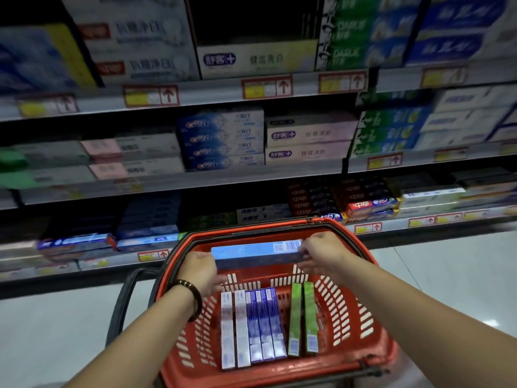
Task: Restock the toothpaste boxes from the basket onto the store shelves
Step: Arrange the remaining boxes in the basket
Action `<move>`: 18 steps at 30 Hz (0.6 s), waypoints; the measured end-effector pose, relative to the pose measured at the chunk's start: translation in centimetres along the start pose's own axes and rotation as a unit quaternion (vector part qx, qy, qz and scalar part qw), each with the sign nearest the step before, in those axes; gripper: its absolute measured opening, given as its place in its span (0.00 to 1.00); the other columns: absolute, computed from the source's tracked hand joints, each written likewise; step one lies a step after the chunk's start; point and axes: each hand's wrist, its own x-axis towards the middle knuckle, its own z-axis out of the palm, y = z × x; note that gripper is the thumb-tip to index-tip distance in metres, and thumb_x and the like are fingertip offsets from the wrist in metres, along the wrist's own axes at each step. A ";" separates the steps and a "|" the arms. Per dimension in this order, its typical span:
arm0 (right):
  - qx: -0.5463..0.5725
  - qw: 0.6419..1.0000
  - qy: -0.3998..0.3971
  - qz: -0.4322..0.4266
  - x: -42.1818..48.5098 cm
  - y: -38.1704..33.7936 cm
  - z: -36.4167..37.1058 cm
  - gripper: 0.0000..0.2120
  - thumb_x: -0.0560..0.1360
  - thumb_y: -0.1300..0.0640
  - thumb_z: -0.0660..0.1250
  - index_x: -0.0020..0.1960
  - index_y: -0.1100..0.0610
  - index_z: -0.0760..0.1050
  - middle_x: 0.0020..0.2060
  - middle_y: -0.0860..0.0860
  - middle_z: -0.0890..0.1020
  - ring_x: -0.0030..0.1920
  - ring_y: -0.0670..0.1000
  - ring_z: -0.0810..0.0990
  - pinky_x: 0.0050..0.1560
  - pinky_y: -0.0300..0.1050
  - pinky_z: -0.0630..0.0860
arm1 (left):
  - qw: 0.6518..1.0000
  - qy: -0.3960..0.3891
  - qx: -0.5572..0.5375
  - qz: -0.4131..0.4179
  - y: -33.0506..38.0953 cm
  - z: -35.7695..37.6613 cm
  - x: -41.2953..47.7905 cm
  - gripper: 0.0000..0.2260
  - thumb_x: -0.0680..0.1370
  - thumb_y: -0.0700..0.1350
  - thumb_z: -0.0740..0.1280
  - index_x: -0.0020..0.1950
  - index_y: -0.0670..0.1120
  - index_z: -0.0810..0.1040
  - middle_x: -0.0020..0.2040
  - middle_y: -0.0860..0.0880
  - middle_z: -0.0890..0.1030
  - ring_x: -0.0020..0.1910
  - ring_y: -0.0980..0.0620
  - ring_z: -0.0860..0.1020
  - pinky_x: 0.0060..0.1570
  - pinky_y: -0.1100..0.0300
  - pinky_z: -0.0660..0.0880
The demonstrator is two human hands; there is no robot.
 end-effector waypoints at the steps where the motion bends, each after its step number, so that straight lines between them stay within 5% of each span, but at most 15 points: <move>1: 0.002 1.000 0.006 -0.003 -0.4 -0.3 -0.1 0.04 0.81 0.63 0.68 0.55 0.62 0.78 0.51 0.65 0.84 0.42 0.61 0.88 0.47 0.54 0.88 | 1.000 -0.002 -0.004 0.005 0.3 -0.3 -0.5 0.13 0.88 0.46 0.56 0.70 0.45 0.71 0.58 0.43 0.81 0.46 0.44 0.87 0.44 0.49 0.85; 4: 0.018 1.000 0.016 -0.009 -1.6 -1.3 -0.7 0.02 0.81 0.63 0.68 0.54 0.61 0.78 0.52 0.64 0.83 0.45 0.63 0.89 0.49 0.54 0.88 | 0.999 -0.022 -0.012 0.019 1.2 -1.0 -1.8 0.12 0.88 0.46 0.55 0.70 0.45 0.70 0.62 0.43 0.78 0.46 0.44 0.86 0.45 0.48 0.83; 9: 0.057 0.998 0.008 -0.027 -3.5 -2.9 -2.0 0.03 0.80 0.65 0.69 0.53 0.62 0.77 0.53 0.65 0.82 0.45 0.63 0.89 0.37 0.47 0.84 | 0.997 -0.049 -0.037 0.044 3.0 -2.3 -3.8 0.09 0.88 0.45 0.56 0.66 0.46 0.70 0.57 0.45 0.77 0.47 0.43 0.86 0.49 0.46 0.83; 14: 0.097 0.994 -0.016 -0.056 -5.4 -4.4 -2.8 0.03 0.80 0.64 0.71 0.51 0.61 0.78 0.48 0.64 0.85 0.41 0.60 0.89 0.58 0.61 0.84 | 0.992 -0.067 -0.084 0.062 4.0 -4.4 -4.0 0.09 0.87 0.46 0.58 0.66 0.46 0.73 0.62 0.44 0.78 0.47 0.42 0.87 0.41 0.51 0.81; 18: 0.134 0.987 -0.047 -0.079 -6.7 -5.0 -3.3 0.05 0.80 0.61 0.74 0.51 0.63 0.80 0.47 0.64 0.87 0.43 0.61 0.89 0.55 0.58 0.84 | 0.989 -0.086 -0.100 0.064 3.7 -6.1 -3.9 0.11 0.86 0.50 0.63 0.64 0.46 0.76 0.62 0.43 0.81 0.45 0.44 0.88 0.37 0.55 0.81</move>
